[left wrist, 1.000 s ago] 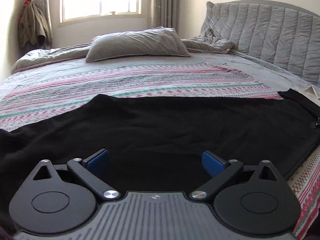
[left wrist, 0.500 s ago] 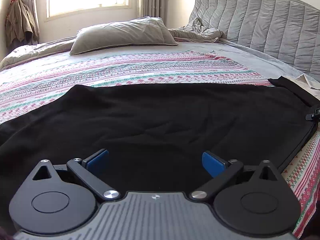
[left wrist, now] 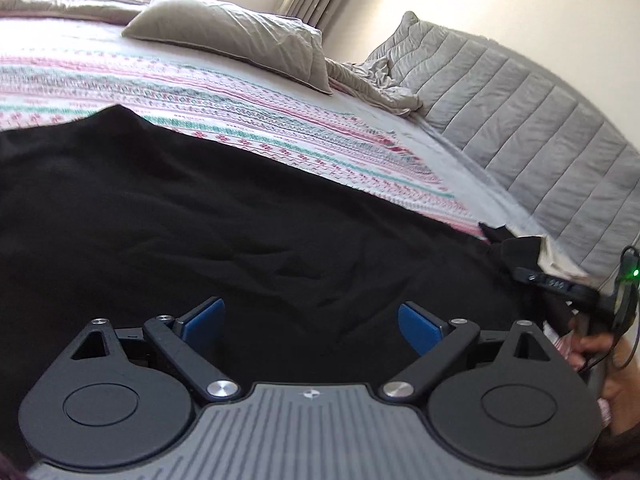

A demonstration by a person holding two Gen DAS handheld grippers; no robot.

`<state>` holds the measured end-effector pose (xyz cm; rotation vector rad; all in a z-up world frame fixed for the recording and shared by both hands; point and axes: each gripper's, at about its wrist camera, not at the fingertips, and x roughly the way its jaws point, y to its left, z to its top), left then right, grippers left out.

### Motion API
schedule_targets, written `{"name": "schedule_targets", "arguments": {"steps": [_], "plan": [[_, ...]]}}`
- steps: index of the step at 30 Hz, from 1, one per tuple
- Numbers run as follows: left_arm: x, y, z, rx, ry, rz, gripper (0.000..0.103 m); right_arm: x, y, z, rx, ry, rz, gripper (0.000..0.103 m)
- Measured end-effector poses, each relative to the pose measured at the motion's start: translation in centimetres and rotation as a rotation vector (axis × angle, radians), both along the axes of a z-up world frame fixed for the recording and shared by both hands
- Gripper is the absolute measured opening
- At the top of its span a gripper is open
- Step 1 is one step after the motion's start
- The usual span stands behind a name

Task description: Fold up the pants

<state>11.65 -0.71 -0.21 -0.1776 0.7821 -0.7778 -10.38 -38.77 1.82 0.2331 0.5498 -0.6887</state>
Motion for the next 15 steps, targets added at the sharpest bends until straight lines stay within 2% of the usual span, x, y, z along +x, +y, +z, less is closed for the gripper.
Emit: {"name": "schedule_targets", "arguments": {"steps": [6, 10, 15], "plan": [[1.1, 0.0, -0.7, -0.122, 0.113, -0.012, 0.093, 3.8, 5.8, 0.0, -0.032, 0.012, 0.268, 0.009], [1.7, -0.3, -1.2, -0.193, 0.174, -0.025, 0.089, 5.5, 9.9, -0.7, -0.055, 0.055, 0.447, 0.009], [2.2, -0.7, -1.6, -0.267, 0.245, -0.039, 0.086, 6.3, 14.7, -1.3, -0.101, 0.092, 0.602, 0.009]]}}
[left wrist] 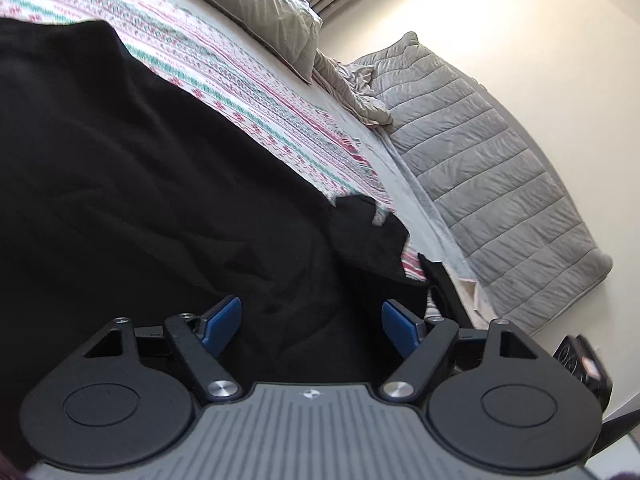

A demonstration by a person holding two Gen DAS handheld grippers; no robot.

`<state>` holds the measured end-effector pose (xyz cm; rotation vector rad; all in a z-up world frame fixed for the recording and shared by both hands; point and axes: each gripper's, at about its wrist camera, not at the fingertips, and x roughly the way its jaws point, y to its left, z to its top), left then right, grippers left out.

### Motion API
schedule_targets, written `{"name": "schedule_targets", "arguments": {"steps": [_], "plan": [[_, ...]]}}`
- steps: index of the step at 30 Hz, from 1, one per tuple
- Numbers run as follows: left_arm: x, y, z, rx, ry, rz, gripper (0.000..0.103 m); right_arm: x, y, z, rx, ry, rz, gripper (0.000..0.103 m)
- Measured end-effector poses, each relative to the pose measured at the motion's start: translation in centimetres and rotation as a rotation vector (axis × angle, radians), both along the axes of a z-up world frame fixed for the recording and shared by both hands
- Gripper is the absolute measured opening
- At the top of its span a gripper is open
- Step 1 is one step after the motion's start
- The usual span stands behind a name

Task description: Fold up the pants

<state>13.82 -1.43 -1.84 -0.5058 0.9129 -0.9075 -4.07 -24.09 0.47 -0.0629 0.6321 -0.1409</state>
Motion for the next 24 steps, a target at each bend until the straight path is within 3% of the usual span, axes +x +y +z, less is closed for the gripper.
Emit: {"name": "schedule_targets", "arguments": {"steps": [6, 12, 17, 20, 24], "plan": [[0.4, -0.1, -0.5, -0.104, 0.074, -0.011, 0.086, -0.2, 2.1, 0.4, -0.008, -0.028, 0.205, 0.009], [0.6, 0.0, -0.6, -0.154, 0.114, 0.008, 0.086, 0.0, 2.9, -0.6, -0.065, 0.005, 0.224, 0.019], [0.3, -0.3, -0.3, -0.123, 0.097, 0.012, 0.086, 0.3, 3.9, -1.4, -0.121, 0.004, 0.24, 0.022], [0.1, -0.4, 0.0, -0.067, 0.079, 0.041, 0.087, 0.1, 4.4, -1.6, -0.151, 0.005, 0.252, 0.011], [0.2, -0.8, 0.3, -0.026, 0.097, 0.052, 0.089, -0.7, 3.7, -0.5, -0.118, -0.035, 0.254, 0.01]]}}
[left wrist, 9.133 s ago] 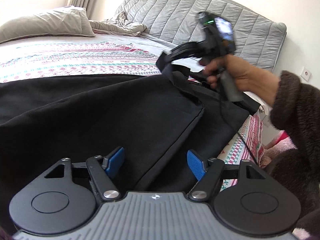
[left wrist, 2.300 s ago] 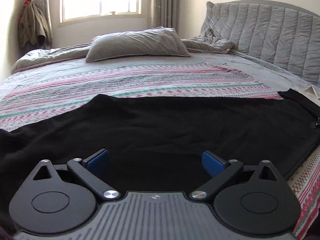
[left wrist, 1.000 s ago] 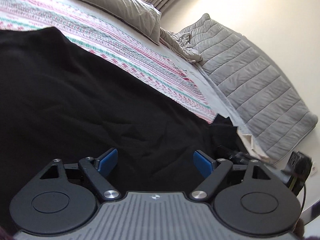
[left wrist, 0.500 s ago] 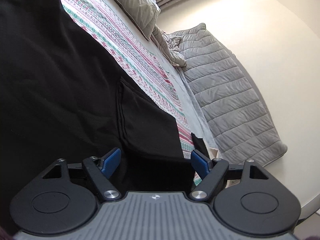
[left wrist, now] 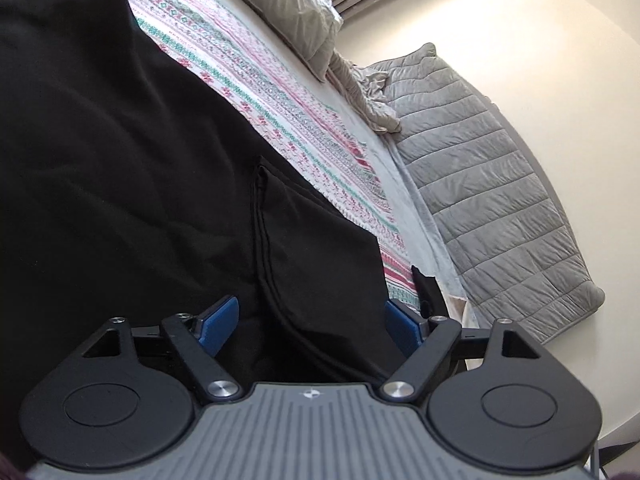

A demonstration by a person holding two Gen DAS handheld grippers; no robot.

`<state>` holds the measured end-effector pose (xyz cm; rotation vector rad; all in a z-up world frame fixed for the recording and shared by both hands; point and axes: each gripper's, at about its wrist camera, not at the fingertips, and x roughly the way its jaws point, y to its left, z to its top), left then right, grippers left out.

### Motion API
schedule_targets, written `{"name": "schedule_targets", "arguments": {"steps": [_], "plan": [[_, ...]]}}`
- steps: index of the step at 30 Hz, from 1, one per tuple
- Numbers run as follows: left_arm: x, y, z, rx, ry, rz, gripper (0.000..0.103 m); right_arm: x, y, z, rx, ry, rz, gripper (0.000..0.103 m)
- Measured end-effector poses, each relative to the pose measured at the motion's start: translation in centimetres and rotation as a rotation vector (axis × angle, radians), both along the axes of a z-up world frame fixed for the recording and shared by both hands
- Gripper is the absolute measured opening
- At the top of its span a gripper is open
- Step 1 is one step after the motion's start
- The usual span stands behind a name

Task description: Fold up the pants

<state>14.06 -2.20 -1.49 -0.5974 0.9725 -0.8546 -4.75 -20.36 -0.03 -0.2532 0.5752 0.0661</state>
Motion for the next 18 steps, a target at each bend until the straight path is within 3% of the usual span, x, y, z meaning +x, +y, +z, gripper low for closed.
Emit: {"name": "schedule_targets", "arguments": {"steps": [4, 7, 10, 11, 13, 15, 17, 18], "plan": [[1.1, -0.8, -0.4, -0.02, 0.065, 0.022, 0.083, -0.6, -1.0, 1.1, 0.067, -0.018, 0.01, 0.01], [1.6, -2.2, -0.9, -0.038, 0.093, 0.018, 0.07, -1.0, -1.7, 1.4, 0.117, -0.02, 0.017, 0.01], [1.6, -3.2, -1.1, 0.014, 0.02, 0.044, 0.037, -1.0, -1.9, 1.5, 0.145, -0.009, 0.032, 0.011], [1.6, -3.4, -1.1, 0.036, -0.011, 0.049, 0.011, -0.9, -1.8, 1.4, 0.145, 0.001, 0.037, 0.016], [1.6, -3.4, -0.9, 0.086, -0.074, 0.039, 0.012, -0.6, -1.8, 1.1, 0.164, 0.03, 0.04, 0.019], [1.3, -3.1, -0.5, 0.133, -0.133, 0.048, 0.011, -0.3, -2.0, 0.9, 0.196, 0.067, 0.039, 0.029], [1.1, -2.7, 0.3, 0.189, -0.197, 0.064, 0.011, -0.4, -2.5, 1.1, 0.247, 0.084, 0.052, 0.06], [1.0, -2.5, 0.7, 0.221, -0.223, 0.069, 0.011, -0.5, -2.8, 1.3, 0.275, 0.09, 0.059, 0.065]]}}
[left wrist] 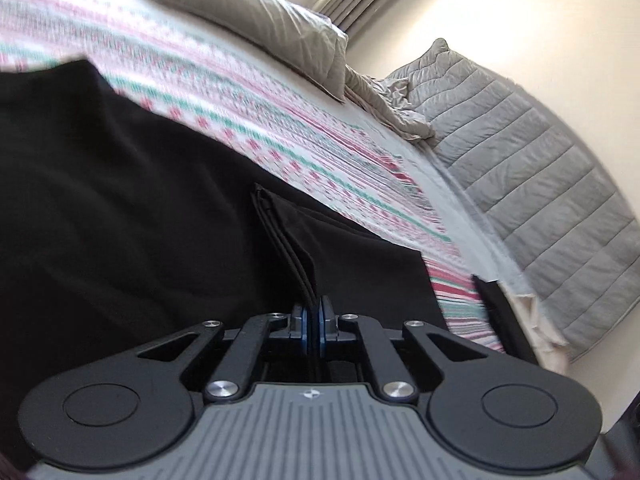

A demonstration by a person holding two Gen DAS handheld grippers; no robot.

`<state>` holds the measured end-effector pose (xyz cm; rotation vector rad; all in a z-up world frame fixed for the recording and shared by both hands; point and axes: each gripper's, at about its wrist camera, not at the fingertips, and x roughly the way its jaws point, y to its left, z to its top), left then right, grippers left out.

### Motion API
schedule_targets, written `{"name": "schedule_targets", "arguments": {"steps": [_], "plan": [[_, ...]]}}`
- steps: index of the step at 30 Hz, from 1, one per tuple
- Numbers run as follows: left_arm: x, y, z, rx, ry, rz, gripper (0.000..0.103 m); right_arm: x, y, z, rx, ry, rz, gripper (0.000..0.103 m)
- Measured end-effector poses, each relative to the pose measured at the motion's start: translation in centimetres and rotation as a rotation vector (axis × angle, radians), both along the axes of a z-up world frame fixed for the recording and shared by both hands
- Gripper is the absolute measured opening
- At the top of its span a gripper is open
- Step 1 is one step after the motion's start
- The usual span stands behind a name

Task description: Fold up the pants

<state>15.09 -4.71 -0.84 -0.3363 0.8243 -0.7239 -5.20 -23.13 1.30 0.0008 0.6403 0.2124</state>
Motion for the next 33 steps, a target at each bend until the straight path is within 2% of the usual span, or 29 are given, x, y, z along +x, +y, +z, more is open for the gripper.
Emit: {"name": "schedule_targets", "arguments": {"steps": [4, 8, 17, 21, 25, 29, 33], "plan": [[-0.3, 1.2, 1.4, 0.111, -0.089, 0.023, 0.011, -0.1, -0.9, 0.8, 0.079, 0.001, 0.001, 0.066], [-0.5, 2.6, 2.5, 0.239, -0.177, 0.055, 0.012, 0.7, -1.4, 0.8, 0.081, -0.001, -0.054, 0.07], [-1.1, 5.3, 3.4, 0.408, -0.251, 0.079, 0.012, 4.1, -1.6, -0.6, 0.046, 0.048, -0.222, 0.075], [-0.6, 6.7, 3.5, 0.429, -0.238, 0.124, 0.012, 5.1, -0.8, -1.2, -0.008, 0.065, -0.232, 0.077], [0.3, 9.8, 3.6, 0.404, -0.206, 0.19, 0.012, 6.2, 0.6, -1.7, -0.053, 0.086, -0.209, 0.078], [1.0, 12.6, 3.3, 0.369, -0.151, 0.258, 0.012, 6.6, 1.5, -1.9, -0.072, 0.085, -0.197, 0.079], [1.1, 15.2, 3.5, 0.366, -0.144, 0.304, 0.012, 6.9, 1.6, -1.7, -0.068, 0.083, -0.202, 0.08]]}}
